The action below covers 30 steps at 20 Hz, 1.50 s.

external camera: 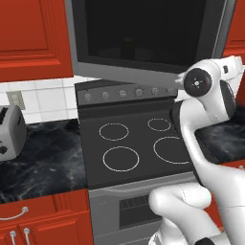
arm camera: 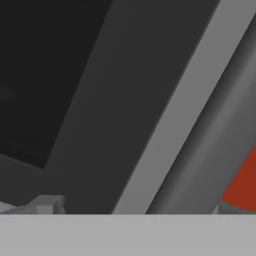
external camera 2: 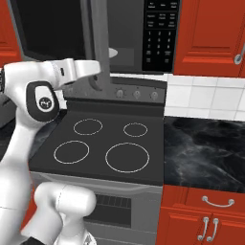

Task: Pick the mug from the counter and place it inside the microwave. Then close the microwave.

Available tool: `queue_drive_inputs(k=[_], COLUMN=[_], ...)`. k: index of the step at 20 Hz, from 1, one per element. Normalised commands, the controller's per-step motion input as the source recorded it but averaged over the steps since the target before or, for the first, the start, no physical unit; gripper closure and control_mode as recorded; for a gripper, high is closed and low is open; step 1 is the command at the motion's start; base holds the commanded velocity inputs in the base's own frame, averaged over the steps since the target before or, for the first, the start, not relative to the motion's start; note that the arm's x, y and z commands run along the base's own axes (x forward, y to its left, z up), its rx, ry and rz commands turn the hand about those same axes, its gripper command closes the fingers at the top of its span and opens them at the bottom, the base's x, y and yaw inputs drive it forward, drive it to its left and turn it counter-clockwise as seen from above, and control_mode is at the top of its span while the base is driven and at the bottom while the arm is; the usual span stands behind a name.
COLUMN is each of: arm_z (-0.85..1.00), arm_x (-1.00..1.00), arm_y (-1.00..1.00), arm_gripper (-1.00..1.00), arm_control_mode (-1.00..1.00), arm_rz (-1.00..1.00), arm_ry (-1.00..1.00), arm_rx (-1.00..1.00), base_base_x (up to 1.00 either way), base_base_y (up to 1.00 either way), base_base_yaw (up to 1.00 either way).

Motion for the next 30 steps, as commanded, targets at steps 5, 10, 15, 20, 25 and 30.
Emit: queue_drive_inputs(k=[5,10,15,20,25,30], arm_z=[0.04,0.08,0.12,0.13,0.16,0.15], arm_x=[0.60,0.56,0.55,0.47,0.41,0.40], arm_y=[-0.33,-0.31,-0.28,-0.19,-0.12,-0.09], arm_gripper=[-1.00,-1.00,-1.00,-1.00,-1.00,-1.00], arm_control_mode=[-1.00,-1.00,-1.00,-1.00,-1.00,-1.00], arm_rz=[0.13,0.13,0.13,0.12,0.10,0.09], arm_ry=[0.03,0.02,0.03,0.02,0.01,0.00], arm_rx=[0.05,0.06,0.05,0.04,0.05,0.04], base_base_x=[0.00,0.00,0.00,0.00,0.00,0.00], base_base_y=[0.00,0.00,0.00,0.00,0.00,0.00], base_base_yaw=[0.00,0.00,0.00,0.00,0.00,0.00])
